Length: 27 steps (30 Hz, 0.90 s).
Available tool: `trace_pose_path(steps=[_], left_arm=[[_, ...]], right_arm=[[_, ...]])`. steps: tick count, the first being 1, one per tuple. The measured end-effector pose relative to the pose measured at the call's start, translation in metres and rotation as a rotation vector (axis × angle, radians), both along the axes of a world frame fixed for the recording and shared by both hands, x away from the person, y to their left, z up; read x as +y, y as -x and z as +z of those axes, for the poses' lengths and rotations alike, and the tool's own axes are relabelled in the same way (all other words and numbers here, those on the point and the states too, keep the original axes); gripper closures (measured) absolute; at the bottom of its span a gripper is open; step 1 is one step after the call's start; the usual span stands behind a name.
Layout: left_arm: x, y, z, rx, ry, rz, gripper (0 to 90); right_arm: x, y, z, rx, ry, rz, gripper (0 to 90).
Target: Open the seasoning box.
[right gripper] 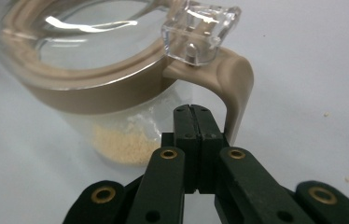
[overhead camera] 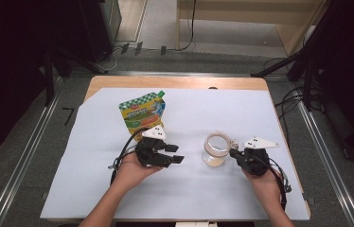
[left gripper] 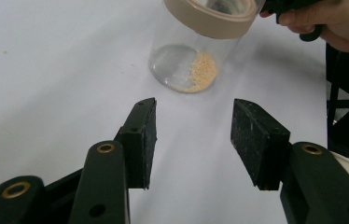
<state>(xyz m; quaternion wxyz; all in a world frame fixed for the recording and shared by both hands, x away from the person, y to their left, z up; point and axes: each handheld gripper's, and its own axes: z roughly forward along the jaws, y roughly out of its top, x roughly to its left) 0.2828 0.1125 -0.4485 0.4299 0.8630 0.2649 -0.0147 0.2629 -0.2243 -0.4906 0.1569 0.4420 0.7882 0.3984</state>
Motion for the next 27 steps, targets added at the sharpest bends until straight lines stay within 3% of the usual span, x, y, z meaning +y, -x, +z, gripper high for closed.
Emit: trace_pose_path(steps=[4, 8, 10, 13, 17, 27], left_arm=[[0.001, 0.0, 0.0, -0.005, 0.004, 0.005, 51.7], [0.001, -0.001, -0.001, -0.008, -0.003, 0.014, 51.7], [0.001, -0.001, -0.001, -0.012, -0.007, 0.016, 51.7], [0.001, -0.002, -0.001, -0.009, -0.009, 0.019, 51.6], [0.002, -0.003, -0.002, -0.014, 0.004, 0.013, 50.9], [0.003, -0.001, 0.003, -0.013, 0.03, -0.023, 48.4]], right_arm=[[-0.001, -0.013, -0.005, 0.008, -0.013, -0.01, 90.0], [0.001, -0.022, -0.01, -0.004, 0.017, 0.009, 90.0], [0.001, -0.026, -0.012, -0.001, 0.005, 0.008, 90.0], [0.001, -0.03, -0.015, 0.023, 0.001, 0.01, 90.0], [0.004, -0.03, -0.017, 0.03, 0.007, 0.018, 90.0], [0.032, -0.019, -0.018, 0.055, 0.0, 0.087, 90.0]])
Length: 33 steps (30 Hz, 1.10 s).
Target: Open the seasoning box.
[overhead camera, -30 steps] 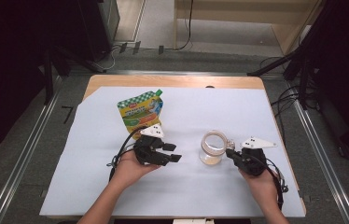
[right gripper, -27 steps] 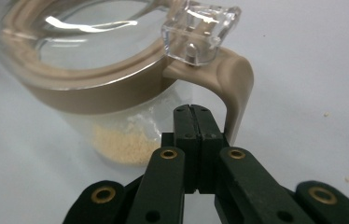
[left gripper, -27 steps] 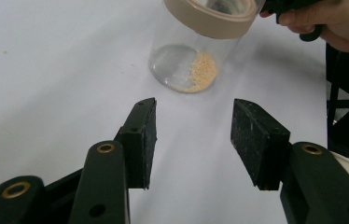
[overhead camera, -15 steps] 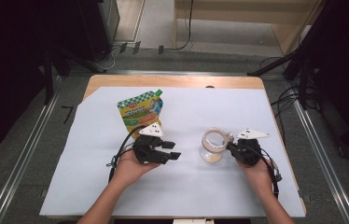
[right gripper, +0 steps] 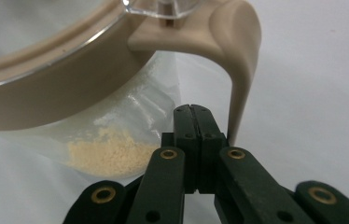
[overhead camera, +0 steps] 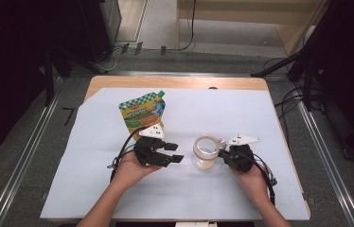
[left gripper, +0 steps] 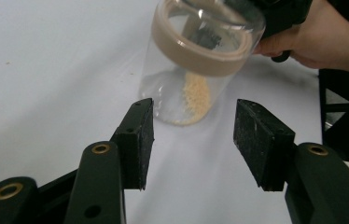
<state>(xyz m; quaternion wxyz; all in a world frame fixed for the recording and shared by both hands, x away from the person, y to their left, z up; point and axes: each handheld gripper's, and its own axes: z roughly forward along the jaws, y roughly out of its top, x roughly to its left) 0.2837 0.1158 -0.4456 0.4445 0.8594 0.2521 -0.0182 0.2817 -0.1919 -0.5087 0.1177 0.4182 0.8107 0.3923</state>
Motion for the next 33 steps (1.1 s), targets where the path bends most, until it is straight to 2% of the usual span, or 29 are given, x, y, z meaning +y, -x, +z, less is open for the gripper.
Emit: trace_pose_path(steps=[3, 8, 11, 14, 17, 18, 21, 25, 27, 30, 33], left_arm=[[0.0, 0.001, 0.003, -0.012, -0.004, -0.011, 48.1], [0.0, 0.002, 0.003, -0.001, 0.014, -0.034, 41.6], [-0.002, 0.001, 0.003, 0.012, 0.015, -0.052, 38.8], [-0.005, 0.001, 0.003, 0.021, 0.01, -0.059, 31.1], [-0.008, 0.0, 0.005, 0.01, 0.028, -0.062, 27.0], [-0.009, -0.002, 0.005, 0.015, 0.044, -0.069, 25.6], [-0.013, -0.005, 0.005, 0.01, 0.042, -0.074, 18.4], [-0.019, -0.009, 0.004, 0.01, 0.032, -0.099, 19.1], [-0.023, -0.01, 0.003, 0.002, 0.0, -0.097, 20.3], [-0.027, -0.013, 0.0, 0.006, 0.0, -0.104, 20.3], [-0.033, -0.014, -0.002, -0.013, 0.003, -0.104, 19.4]], right_arm=[[0.01, 0.005, 0.0, -0.001, -0.002, 0.028, 90.0], [0.019, 0.01, 0.003, 0.009, -0.034, 0.075, 90.0], [0.013, 0.012, 0.01, -0.008, -0.069, 0.087, 90.0], [0.006, 0.016, 0.019, -0.024, -0.074, 0.096, 90.0], [-0.003, 0.019, 0.026, -0.024, -0.077, 0.103, 90.0], [-0.007, 0.019, 0.028, -0.021, -0.076, 0.099, 90.0], [-0.016, 0.018, 0.03, -0.022, -0.082, 0.077, 90.0], [-0.017, 0.008, 0.026, -0.008, -0.082, 0.059, 90.0], [-0.015, 0.003, 0.023, -0.001, -0.079, 0.057, 90.0], [-0.013, 0.0, 0.02, 0.009, -0.072, 0.058, 90.0], [-0.009, -0.001, 0.02, 0.003, -0.069, 0.054, 90.0]])
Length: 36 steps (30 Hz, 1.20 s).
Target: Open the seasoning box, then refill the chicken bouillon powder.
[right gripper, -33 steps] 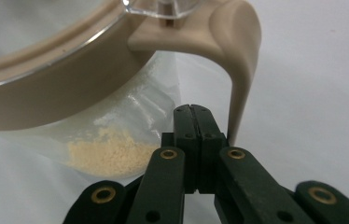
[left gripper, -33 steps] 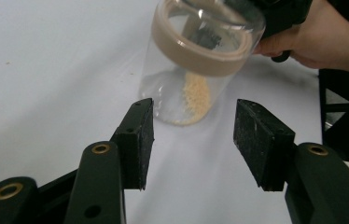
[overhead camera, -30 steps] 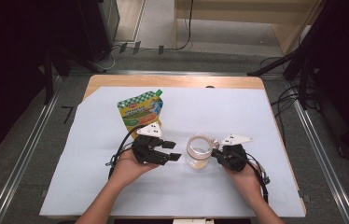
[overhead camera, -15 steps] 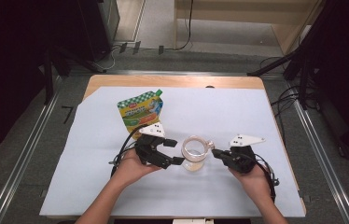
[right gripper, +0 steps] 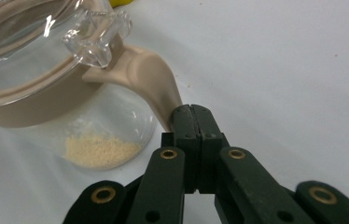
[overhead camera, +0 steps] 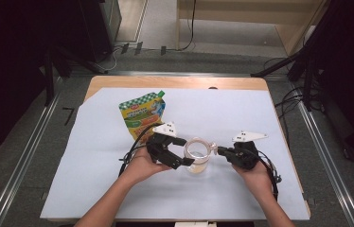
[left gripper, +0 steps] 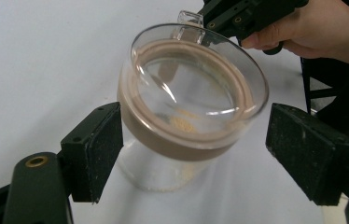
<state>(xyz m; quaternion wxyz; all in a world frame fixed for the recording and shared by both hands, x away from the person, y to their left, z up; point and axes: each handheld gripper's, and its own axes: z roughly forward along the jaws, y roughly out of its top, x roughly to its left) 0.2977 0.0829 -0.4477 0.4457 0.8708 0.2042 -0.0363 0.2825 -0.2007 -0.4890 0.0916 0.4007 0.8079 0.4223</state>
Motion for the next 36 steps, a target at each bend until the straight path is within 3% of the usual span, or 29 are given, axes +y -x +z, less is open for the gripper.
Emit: trace_pose_path(steps=[5, 12, 33, 36], left_arm=[[-0.01, 0.0, -0.004, -0.025, -0.005, 0.004, 14.7], [-0.022, 0.001, -0.008, -0.058, -0.044, 0.02, 9.9], [-0.022, 0.004, -0.001, -0.109, -0.032, 0.037, 12.1], [-0.023, 0.004, 0.001, -0.11, -0.046, 0.034, 12.1]], right_arm=[[0.002, -0.002, -0.002, 0.005, 0.005, -0.013, 90.0], [0.004, -0.002, -0.004, 0.011, -0.001, -0.033, 90.0], [0.005, 0.001, -0.004, 0.018, 0.008, -0.037, 90.0], [0.005, 0.001, -0.004, 0.016, 0.01, -0.039, 90.0]])
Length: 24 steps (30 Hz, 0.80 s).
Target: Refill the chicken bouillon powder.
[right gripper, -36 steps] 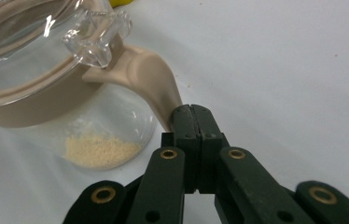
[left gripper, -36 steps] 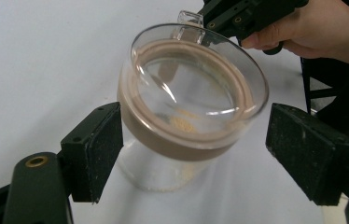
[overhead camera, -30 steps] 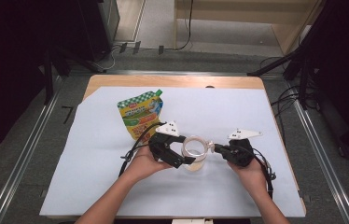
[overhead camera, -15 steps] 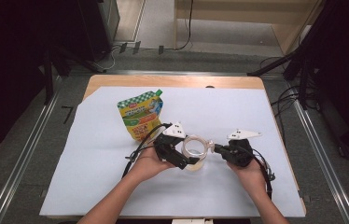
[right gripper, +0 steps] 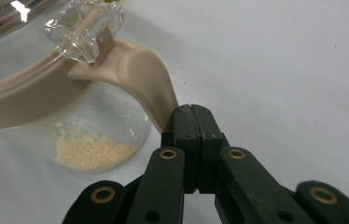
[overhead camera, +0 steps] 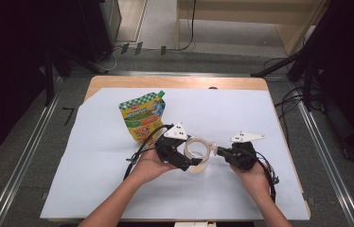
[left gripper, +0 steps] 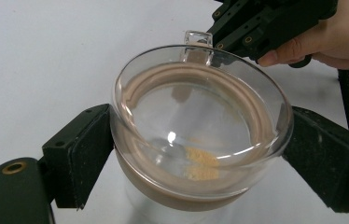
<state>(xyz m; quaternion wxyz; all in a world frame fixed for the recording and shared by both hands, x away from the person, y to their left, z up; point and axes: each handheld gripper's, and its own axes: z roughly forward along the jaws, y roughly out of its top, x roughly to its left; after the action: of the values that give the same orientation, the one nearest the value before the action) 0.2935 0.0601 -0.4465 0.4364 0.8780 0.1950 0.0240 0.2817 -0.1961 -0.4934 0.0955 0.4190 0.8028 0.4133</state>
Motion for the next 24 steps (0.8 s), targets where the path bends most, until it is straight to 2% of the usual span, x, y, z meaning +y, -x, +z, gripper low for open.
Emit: trace_pose_path(steps=[4, 5, 7, 9, 11, 16, 19, 23, 24], left_arm=[[0.0, 0.0, 0.004, 0.004, 0.011, -0.001, 12.3], [0.001, -0.001, 0.005, 0.012, 0.022, -0.001, 12.7], [0.004, -0.005, 0.007, 0.043, 0.075, 0.006, 14.0], [0.006, -0.006, 0.007, 0.053, 0.099, 0.005, 15.3], [0.006, -0.004, 0.008, 0.035, 0.075, -0.001, 15.4], [-0.002, 0.002, 0.003, 0.0, -0.026, 0.01, 12.7], [-0.004, 0.0, -0.005, 0.016, -0.019, 0.011, 10.5], [-0.007, 0.001, -0.01, -0.006, -0.014, 0.007, 9.8], [-0.008, 0.001, -0.012, -0.01, -0.024, 0.01, 9.8]], right_arm=[[0.0, 0.0, 0.0, 0.002, -0.002, 0.003, 90.0], [0.0, 0.001, 0.0, 0.001, -0.001, 0.003, 90.0], [0.0, 0.001, 0.0, 0.001, -0.001, 0.003, 90.0], [0.0, 0.0, 0.0, 0.002, 0.0, 0.002, 90.0], [0.001, 0.001, 0.0, 0.002, 0.0, 0.002, 90.0], [0.001, 0.001, -0.001, 0.004, 0.005, 0.004, 90.0], [0.001, 0.001, -0.001, 0.002, 0.008, 0.004, 90.0], [0.001, 0.001, -0.001, 0.0, 0.01, 0.003, 90.0], [0.001, 0.001, -0.001, 0.001, 0.01, 0.004, 90.0]])
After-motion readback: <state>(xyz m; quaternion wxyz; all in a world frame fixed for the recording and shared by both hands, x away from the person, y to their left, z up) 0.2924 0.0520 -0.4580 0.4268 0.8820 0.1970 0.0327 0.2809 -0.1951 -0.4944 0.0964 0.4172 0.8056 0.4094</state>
